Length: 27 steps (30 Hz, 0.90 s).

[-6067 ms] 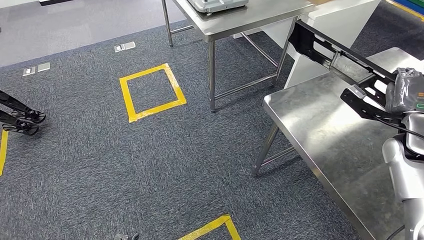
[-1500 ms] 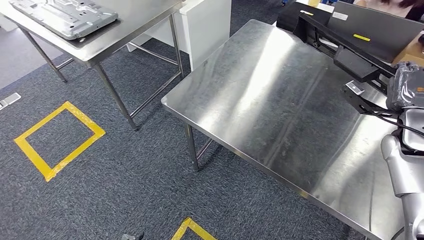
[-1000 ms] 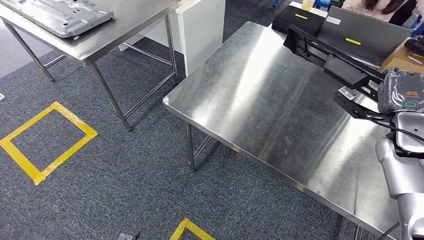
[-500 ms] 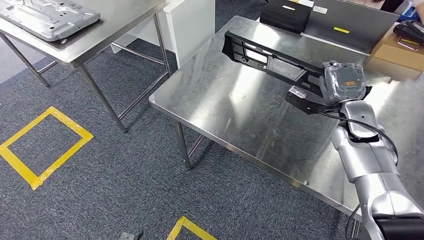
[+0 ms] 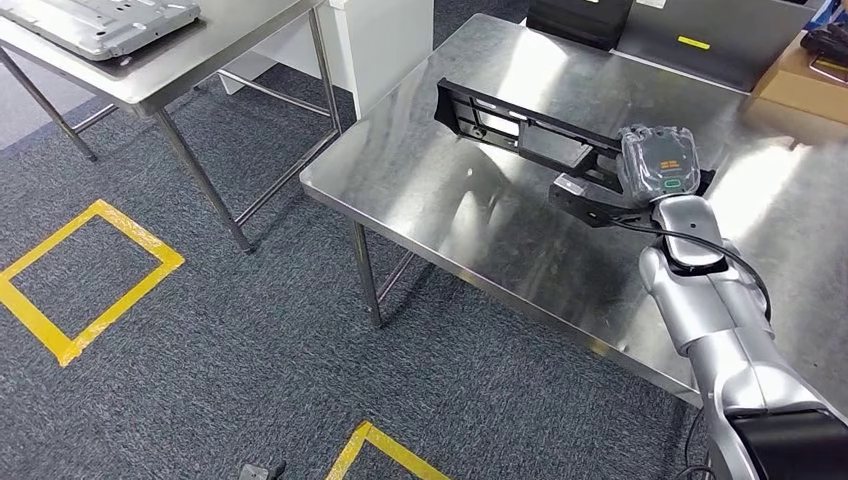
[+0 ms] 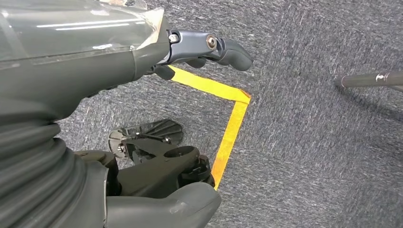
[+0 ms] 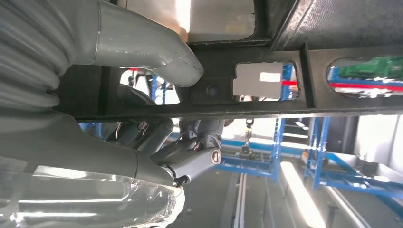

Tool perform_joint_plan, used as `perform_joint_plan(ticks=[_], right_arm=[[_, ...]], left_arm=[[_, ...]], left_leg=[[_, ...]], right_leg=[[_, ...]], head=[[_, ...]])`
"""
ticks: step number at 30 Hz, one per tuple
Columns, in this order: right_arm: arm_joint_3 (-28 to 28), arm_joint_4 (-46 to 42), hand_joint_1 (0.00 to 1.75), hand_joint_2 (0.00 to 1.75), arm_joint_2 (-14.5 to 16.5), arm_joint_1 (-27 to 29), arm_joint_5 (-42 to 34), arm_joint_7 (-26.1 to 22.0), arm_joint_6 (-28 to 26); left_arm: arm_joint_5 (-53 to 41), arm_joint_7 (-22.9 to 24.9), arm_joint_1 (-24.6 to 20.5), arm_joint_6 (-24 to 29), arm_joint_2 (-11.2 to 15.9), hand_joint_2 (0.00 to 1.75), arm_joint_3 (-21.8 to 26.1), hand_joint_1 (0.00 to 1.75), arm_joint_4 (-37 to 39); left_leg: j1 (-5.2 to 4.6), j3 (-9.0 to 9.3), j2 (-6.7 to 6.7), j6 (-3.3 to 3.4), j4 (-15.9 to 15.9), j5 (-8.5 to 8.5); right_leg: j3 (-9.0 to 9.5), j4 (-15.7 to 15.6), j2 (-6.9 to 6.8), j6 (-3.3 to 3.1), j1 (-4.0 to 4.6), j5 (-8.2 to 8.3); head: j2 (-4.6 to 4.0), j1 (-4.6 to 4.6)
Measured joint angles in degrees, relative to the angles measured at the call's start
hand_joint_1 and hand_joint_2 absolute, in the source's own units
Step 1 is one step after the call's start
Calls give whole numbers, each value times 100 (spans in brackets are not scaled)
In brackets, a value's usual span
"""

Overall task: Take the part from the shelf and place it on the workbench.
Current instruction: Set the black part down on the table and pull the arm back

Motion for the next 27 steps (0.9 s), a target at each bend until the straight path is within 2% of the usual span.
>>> perform_joint_plan(ticks=[14, 20, 27], right_arm=[[14, 150, 175, 175, -240, -160, 293, 174, -56], [0, 146, 175, 175, -360, -263, 388, 258, -55], [-95, -40, 175, 175, -592, -631, 268, 63, 47]], left_arm=[[-20, 41, 11, 3, 1, 175, 0, 0, 0], [-27, 39, 14, 2, -2, 175, 1, 0, 0], [-27, 41, 30, 11, 0, 175, 4, 0, 0]], left_leg=[[-27, 64, -6, 36, -48, 9], [-38, 241, -7, 82, -235, 46], [-49, 452, -21, 110, -522, 127]], right_leg=[[82, -86, -1, 32, 1, 20], [270, -277, -1, 81, 1, 55], [498, -578, -1, 125, 17, 136]], head=[[0, 0], [0, -2], [0, -1]])
